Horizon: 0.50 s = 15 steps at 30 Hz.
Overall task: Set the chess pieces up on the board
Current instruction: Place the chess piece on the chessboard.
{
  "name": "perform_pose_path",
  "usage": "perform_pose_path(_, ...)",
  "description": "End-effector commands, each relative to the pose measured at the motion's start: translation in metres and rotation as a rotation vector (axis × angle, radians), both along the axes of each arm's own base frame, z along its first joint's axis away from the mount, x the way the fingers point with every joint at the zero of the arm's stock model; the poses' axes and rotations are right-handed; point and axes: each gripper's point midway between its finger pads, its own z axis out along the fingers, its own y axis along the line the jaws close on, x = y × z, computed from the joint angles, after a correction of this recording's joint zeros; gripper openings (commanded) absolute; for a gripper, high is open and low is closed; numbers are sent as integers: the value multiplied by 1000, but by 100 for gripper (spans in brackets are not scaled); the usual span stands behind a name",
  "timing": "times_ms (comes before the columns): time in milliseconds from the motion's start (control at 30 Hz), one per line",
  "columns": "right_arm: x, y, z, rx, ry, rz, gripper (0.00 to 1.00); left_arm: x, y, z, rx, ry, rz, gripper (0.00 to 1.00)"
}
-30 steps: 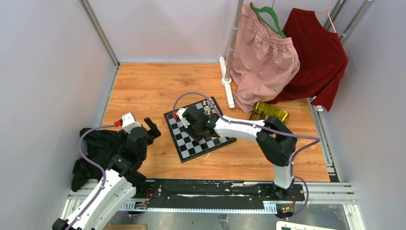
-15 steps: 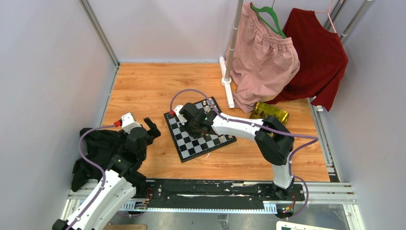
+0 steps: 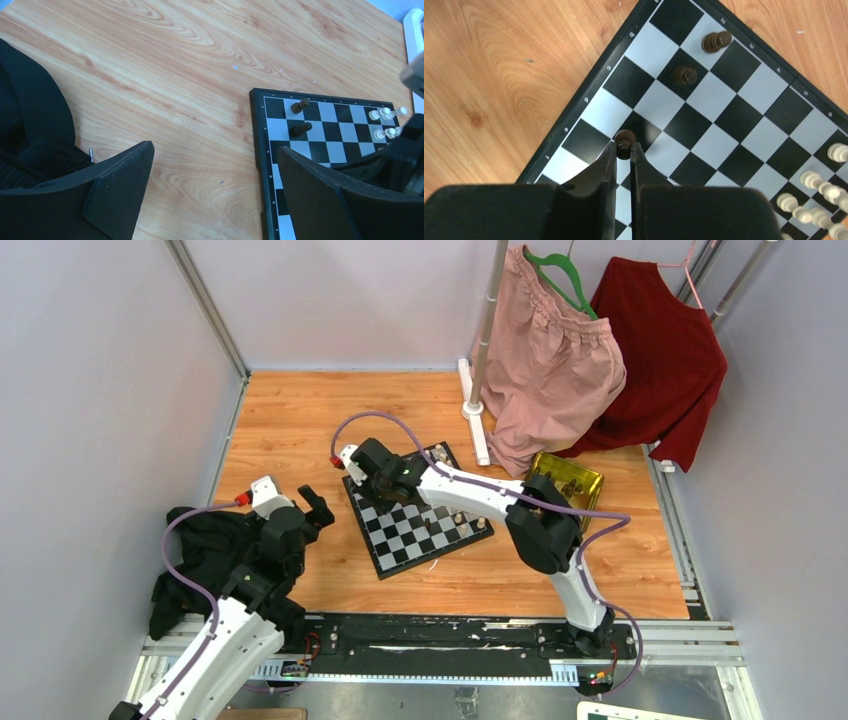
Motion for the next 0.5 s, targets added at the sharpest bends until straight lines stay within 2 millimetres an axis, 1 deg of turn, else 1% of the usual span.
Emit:
perform_pose_path(0, 3, 9, -5, -31, 14, 28, 0, 0, 1, 4, -4, -19, 6, 100)
perform_pose_path(200, 15, 16, -17, -42, 14, 20, 0, -1, 1, 5, -4, -22, 5, 100)
perform_pose_path(467, 29, 13, -23, -53, 3, -5, 0, -1, 1, 1, -4, -18, 2, 100)
